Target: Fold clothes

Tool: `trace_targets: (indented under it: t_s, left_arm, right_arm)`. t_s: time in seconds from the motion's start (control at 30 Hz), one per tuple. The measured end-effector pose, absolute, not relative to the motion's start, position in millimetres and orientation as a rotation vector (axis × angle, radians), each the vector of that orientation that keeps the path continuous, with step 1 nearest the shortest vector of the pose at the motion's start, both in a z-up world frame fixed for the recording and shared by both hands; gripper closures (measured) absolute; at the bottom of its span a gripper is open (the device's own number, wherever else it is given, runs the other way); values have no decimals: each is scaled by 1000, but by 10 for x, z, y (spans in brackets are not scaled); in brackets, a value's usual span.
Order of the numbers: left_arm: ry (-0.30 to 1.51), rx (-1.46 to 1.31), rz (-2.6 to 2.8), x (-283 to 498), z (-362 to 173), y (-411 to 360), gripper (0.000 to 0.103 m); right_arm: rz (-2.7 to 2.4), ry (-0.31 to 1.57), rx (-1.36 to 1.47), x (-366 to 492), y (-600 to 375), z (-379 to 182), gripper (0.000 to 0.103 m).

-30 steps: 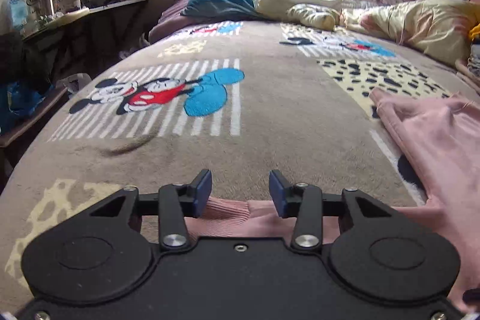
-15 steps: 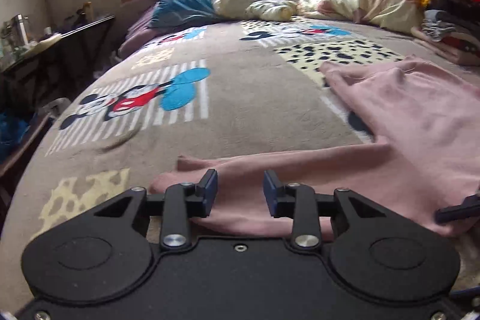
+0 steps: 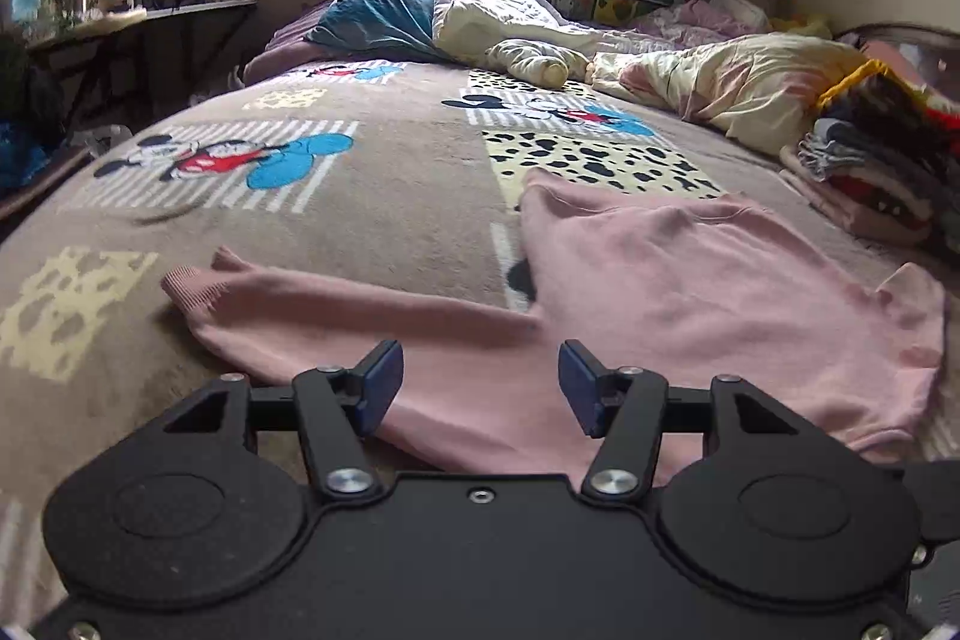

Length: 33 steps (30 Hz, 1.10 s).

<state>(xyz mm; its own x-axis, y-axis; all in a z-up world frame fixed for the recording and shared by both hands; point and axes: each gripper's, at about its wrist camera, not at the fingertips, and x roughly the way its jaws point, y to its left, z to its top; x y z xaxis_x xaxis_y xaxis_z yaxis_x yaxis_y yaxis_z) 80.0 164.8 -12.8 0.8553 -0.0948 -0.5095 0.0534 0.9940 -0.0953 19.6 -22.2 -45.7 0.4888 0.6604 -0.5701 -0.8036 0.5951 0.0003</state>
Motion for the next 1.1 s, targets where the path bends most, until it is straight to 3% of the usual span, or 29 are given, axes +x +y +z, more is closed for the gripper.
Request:
trace_targets:
  t_s: [0.13, 0.23, 0.4, 0.47, 0.8, 0.83, 0.93, 1.1]
  left_arm:
    - [519, -121, -132, 585, -150, 1272, 46]
    - [516, -133, -164, 596, -148, 977, 46]
    - [536, -113, -259, 668, -260, 405, 47]
    - [585, -26, -236, 684, -472, 205, 47]
    - [511, 188, -201, 383, -736, 62, 43]
    - [513, 194, -200, 357, -731, 63, 42]
    - [526, 207, -198, 273, -696, 64, 41]
    - [595, 133, -198, 163, -693, 157, 36]
  right_arm:
    - [824, 494, -283, -211, -960, -487, 38]
    - [686, 439, -241, -167, -1496, -384, 60]
    - [418, 431, -60, 530, -2138, -291, 63]
    - [365, 580, -52, 832, -2263, -542, 63]
    - [362, 534, -111, 456, -2367, -669, 61]
    - [354, 539, -118, 426, -2363, -665, 58]
    - [310, 554, -102, 356, -2434, -700, 36]
    - [321, 573, 103, 270, -2761, -739, 34]
